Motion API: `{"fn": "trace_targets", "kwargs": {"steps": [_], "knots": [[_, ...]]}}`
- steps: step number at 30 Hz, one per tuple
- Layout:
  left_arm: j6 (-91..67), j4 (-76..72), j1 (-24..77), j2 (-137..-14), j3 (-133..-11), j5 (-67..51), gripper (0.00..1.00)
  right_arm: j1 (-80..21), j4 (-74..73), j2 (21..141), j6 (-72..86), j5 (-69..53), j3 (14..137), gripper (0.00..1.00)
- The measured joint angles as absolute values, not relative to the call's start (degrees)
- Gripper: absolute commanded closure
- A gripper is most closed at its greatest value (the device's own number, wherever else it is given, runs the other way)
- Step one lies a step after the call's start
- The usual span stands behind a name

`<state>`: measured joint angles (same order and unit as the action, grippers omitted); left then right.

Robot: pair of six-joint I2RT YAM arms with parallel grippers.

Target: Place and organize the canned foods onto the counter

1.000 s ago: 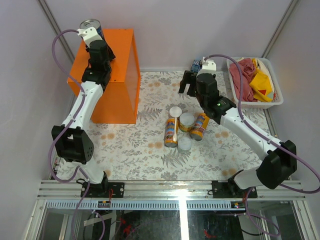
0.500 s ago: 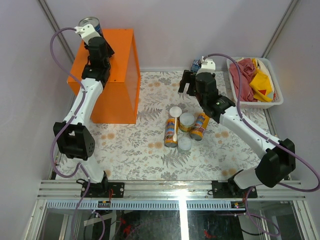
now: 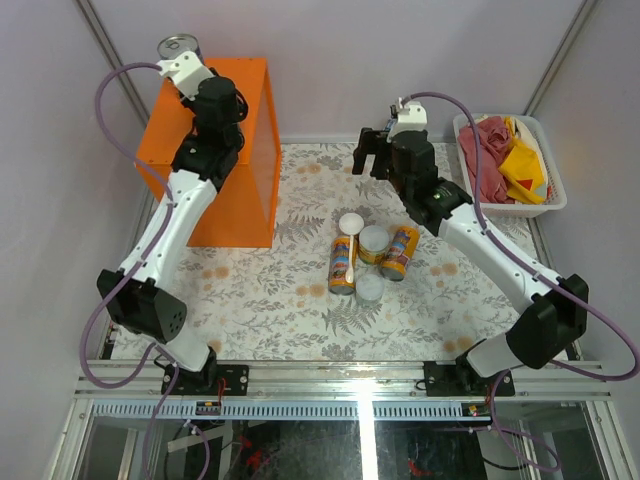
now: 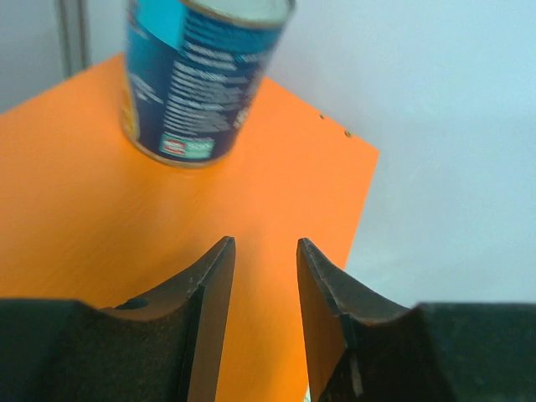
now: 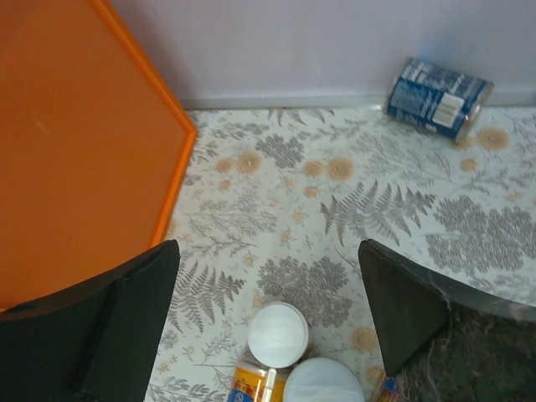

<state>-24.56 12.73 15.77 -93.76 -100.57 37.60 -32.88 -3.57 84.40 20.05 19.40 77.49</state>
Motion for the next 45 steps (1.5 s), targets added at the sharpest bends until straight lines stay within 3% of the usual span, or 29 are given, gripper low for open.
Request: {"fn": "trace_targets", "kwargs": {"steps": [7, 16, 23, 28, 31, 34, 38, 45], "knots": [[-30.26, 22.76, 14.5, -92.47, -110.76, 47.13, 0.6, -33.43, -3.79, 86.54, 18.39, 15.2, 85.6, 0.05], [-54.41, 46.89, 12.97, -102.3, -132.27, 54.0, 0.6, -34.46, -4.05, 87.68, 18.41, 12.32, 87.68, 0.05], [-73.89, 62.59, 11.77, -109.6, -133.12, 53.84, 0.62, -34.46, -3.51, 87.79, 18.41, 12.23, 88.33, 0.05], [-83.79, 65.87, 11.49, -110.0, -132.75, 55.68, 0.62, -34.46, -3.25, 87.79, 18.39, 11.46, 88.33, 0.05], [-85.06, 64.86, 11.88, -108.73, -130.3, 56.64, 0.62, -34.46, -3.14, 87.79, 18.37, 9.89, 88.33, 0.05], [-79.83, 55.75, 13.34, -103.35, -119.98, 58.85, 0.58, -34.48, -3.25, 87.79, 18.39, 8.34, 88.4, 0.05], [-65.19, 41.3, 16.71, -93.08, -103.94, 60.84, 0.49, -34.63, -4.36, 88.01, 18.59, 5.37, 89.91, 0.05], [-43.94, 23.73, 20.6, -80.9, -87.48, 63.53, 0.24, -38.13, -4.89, 88.77, 18.57, 3.33, 91.66, 0.05]]}}
